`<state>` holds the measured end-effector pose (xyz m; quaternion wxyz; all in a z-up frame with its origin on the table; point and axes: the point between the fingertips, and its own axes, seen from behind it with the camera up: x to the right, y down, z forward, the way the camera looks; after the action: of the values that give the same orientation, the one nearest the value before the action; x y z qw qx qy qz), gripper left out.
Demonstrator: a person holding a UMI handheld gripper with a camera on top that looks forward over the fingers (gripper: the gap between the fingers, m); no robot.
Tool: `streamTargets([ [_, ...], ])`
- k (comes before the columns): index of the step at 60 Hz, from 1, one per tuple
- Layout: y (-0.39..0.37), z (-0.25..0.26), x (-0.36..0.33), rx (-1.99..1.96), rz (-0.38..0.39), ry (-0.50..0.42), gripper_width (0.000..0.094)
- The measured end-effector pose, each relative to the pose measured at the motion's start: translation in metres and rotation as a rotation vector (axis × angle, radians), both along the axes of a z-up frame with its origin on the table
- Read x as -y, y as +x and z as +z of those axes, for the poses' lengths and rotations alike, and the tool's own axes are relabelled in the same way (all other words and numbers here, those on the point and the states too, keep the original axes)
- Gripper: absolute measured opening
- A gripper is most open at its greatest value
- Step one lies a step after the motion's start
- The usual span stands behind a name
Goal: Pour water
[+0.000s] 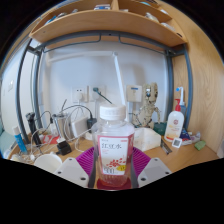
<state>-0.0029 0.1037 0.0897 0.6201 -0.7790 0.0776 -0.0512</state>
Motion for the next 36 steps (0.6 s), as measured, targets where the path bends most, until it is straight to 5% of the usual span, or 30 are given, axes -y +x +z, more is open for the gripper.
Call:
streamTargets([
  [16,0.001,-0.002,0.01,-0.022,0.004,0.013,0.0626],
  [21,0.006,-0.024,0.018,-0.04,-0.021,-0.093,0.0891],
  [36,-0.015,-0.03,0.085,-0.035,0.062,-0.231,0.0851],
])
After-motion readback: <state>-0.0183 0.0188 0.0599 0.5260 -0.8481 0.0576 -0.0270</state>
